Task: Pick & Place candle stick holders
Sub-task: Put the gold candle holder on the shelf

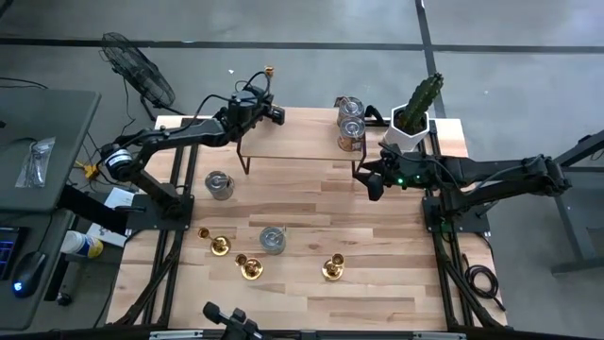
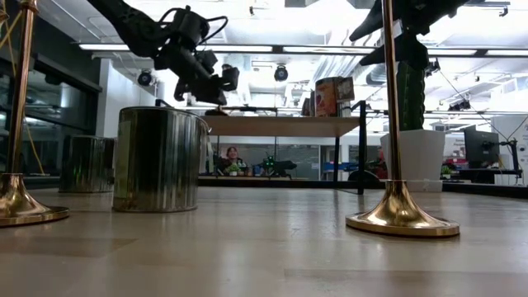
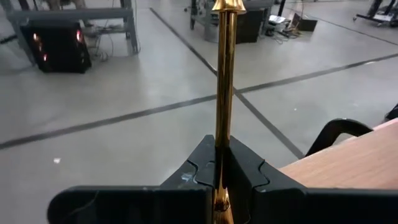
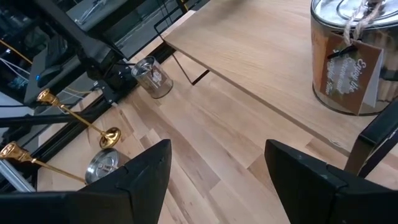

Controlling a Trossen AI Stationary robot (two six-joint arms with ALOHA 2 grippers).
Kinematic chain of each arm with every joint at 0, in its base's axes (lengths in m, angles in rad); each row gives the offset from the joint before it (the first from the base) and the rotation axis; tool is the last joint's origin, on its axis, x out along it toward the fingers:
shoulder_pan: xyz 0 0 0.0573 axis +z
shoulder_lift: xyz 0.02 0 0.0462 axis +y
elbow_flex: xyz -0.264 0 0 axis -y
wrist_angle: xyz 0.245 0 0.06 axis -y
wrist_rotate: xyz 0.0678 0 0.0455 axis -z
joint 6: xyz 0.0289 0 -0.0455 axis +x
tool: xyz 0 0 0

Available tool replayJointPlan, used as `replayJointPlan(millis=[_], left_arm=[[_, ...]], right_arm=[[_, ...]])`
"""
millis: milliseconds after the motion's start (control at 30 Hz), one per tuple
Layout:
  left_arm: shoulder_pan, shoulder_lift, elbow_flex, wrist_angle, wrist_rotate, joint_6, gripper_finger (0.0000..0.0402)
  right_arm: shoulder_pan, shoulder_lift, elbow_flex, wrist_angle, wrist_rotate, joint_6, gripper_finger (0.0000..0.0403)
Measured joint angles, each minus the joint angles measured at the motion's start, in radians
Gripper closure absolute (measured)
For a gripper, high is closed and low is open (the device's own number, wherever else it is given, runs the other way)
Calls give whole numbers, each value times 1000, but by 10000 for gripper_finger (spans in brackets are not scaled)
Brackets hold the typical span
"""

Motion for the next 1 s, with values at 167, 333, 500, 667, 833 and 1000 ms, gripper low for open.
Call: replayJointPlan(millis=[167,333,500,667,833,1000], left_arm=[[0,0,0,-44,-58,-50,394],[-1,0,0,-56,-61,-61,394],[-27,0,0,-105,-128,-97,394],[-27,-1,1,-117,-131,-93,394],[-27,-2,3,-137,-139,-96,394],[-26,-3,4,-160,-134,-97,386]], right_arm=[[0,0,0,0,0,-1,151],[0,0,0,0,0,-4,151],[0,0,0,0,0,-11,151],[0,0,0,0,-3,-27,151],[0,0,0,0,-3,-37,151],[0,0,0,0,-4,-37,151]])
